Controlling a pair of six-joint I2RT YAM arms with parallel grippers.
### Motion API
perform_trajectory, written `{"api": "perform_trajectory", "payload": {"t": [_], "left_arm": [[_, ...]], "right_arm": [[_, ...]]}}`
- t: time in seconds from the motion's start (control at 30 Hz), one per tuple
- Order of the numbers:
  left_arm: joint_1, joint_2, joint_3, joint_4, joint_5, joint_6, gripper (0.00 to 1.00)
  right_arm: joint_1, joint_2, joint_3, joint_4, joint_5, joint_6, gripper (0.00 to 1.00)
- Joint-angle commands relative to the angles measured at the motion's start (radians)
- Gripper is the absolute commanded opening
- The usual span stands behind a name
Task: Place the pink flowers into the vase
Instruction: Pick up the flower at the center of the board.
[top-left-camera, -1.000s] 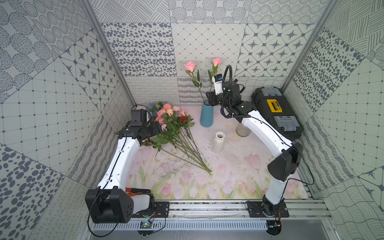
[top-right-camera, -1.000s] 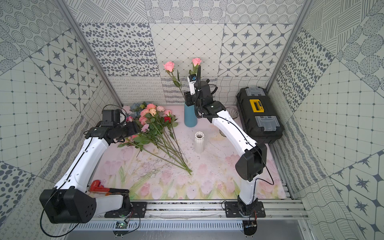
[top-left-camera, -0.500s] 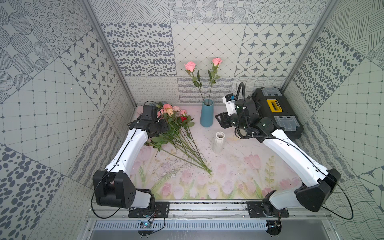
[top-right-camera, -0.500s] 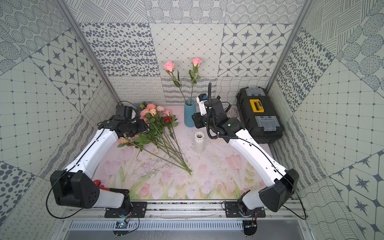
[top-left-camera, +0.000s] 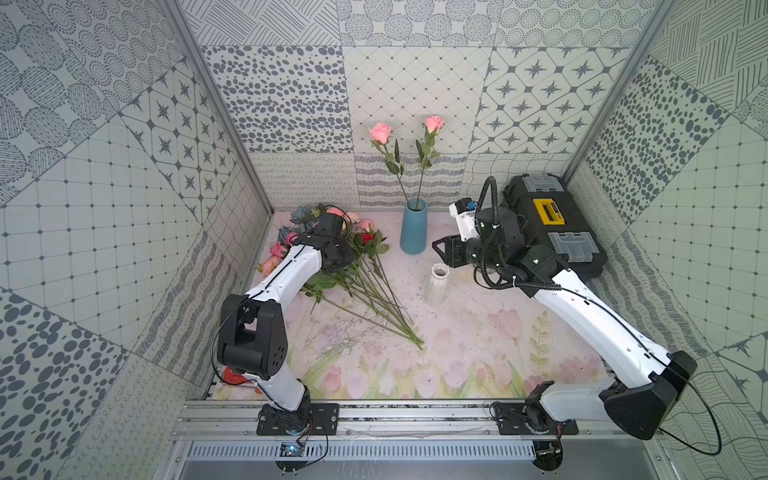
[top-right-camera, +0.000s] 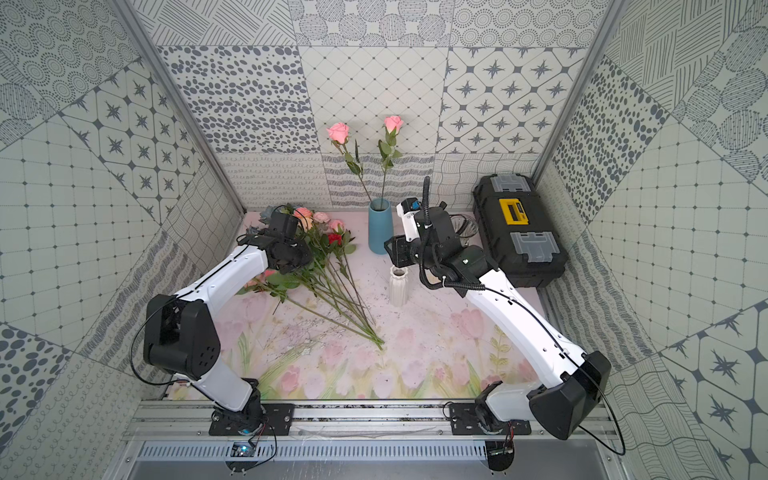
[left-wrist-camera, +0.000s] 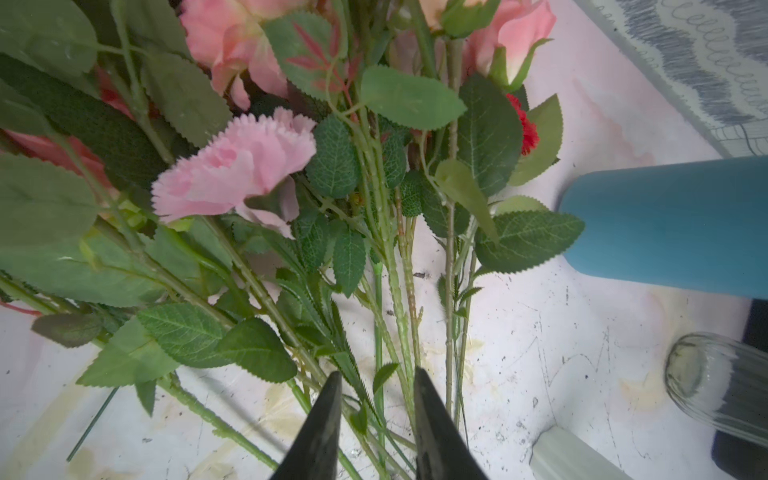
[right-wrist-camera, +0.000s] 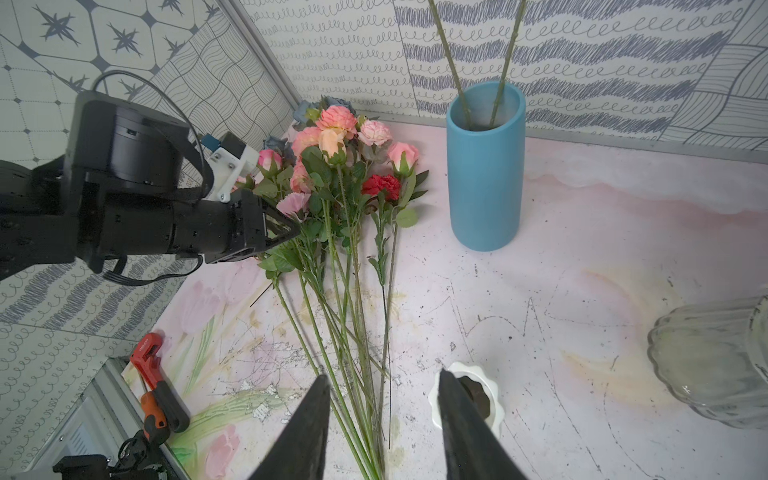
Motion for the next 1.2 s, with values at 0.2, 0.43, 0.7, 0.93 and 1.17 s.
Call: {"api": "perform_trajectory", "payload": {"t": [0.2,0.43,0.7,0.93,1.17], "left_arm": [[0.005,0.141,0.074,0.125,-0.034,-0.126,0.18],[0.03,0.18,0.091,0.131,-0.018,-0.147,0.18],[0.045,0.192,0.081,0.185,0.011,-0.149,0.2],[0.048,0.199,0.082,0.211,0.032,-0.146,0.21],[0.05,0.223,0.086,0.221,0.044,-0.155,0.21]], "right_arm": [[0.0,-0.043,-0.028,0.042,0.009,0.02,0.44],[0.0,-0.057,-0.037,0.033,0.025,0.016,0.44],[0.0,-0.06,-0.041,0.034,0.026,0.016,0.44],[0.0,-0.055,-0.043,0.038,0.021,0.015,0.44],[0.0,-0.056,-0.045,0.036,0.029,0.012,0.44]]}}
